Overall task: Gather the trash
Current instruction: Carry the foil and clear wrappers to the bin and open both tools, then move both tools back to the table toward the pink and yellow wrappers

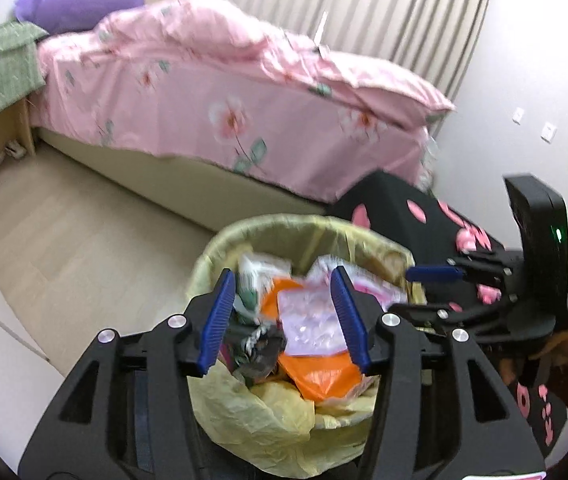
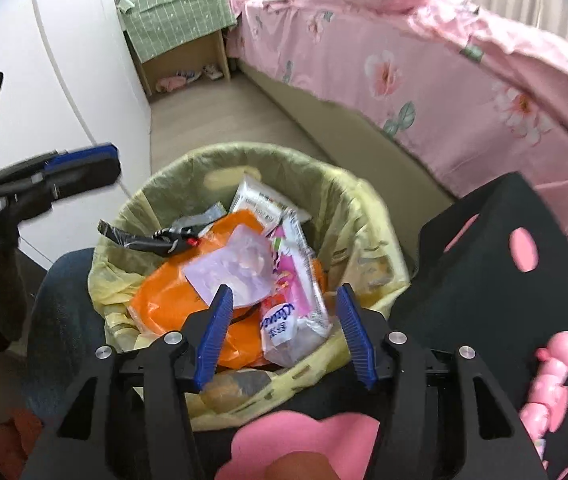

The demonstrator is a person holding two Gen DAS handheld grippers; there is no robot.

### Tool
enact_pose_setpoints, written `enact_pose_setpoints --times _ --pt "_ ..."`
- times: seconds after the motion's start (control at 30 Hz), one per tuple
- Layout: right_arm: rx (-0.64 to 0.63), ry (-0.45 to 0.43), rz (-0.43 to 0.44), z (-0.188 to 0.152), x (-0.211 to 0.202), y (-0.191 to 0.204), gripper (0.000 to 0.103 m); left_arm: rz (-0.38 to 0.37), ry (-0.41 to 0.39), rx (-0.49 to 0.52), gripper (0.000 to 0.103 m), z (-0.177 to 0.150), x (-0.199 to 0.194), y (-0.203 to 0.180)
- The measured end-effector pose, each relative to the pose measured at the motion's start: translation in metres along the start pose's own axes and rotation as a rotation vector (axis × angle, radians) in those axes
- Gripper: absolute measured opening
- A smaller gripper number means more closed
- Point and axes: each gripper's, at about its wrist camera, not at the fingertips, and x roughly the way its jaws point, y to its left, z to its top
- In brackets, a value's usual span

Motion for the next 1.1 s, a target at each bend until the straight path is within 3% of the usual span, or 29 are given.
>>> enact_pose_setpoints --times 0.17,0.37,0.5,0.67,0.83,0.93,1.1 --pt "0.034 -0.116 -0.045 -0.017 -0.05 -0.013 0.051 -0.006 -0.08 0.013 0.051 0.011 -0.028 -0.019" --pt "0.156 -0.253 -0.176 -0.087 -0.135 -0.056 0.051 -0.116 -0.102 0.123 0.055 0.01 -0.035 -0.077" --pt "0.278 -0.267 -0.307 -0.158 -0.183 -0.095 0.051 -0.227 -0.043 0.222 0.055 -0.001 -0.015 -0.136" --pt "0.406 -0.258 -0.379 -0.232 -0.218 -0.129 0.051 -0.358 0.075 0.346 0.055 -0.027 0.021 -0.213" --pt "0.47 -0.246 -0.492 -0.29 -0.234 -0.143 0.051 -0.453 0.25 0.312 0.055 -0.048 0.069 -0.283" --pt "0.522 -0.257 -0.528 -0.316 -0.239 -0.147 0.051 -0.412 0.281 0.304 0.055 -0.051 0.094 -0.311" --pt "0.583 -0.265 -0.51 -0.337 -0.234 -0.152 0.051 -0.198 0.316 0.321 0.055 -0.053 0.146 -0.346"
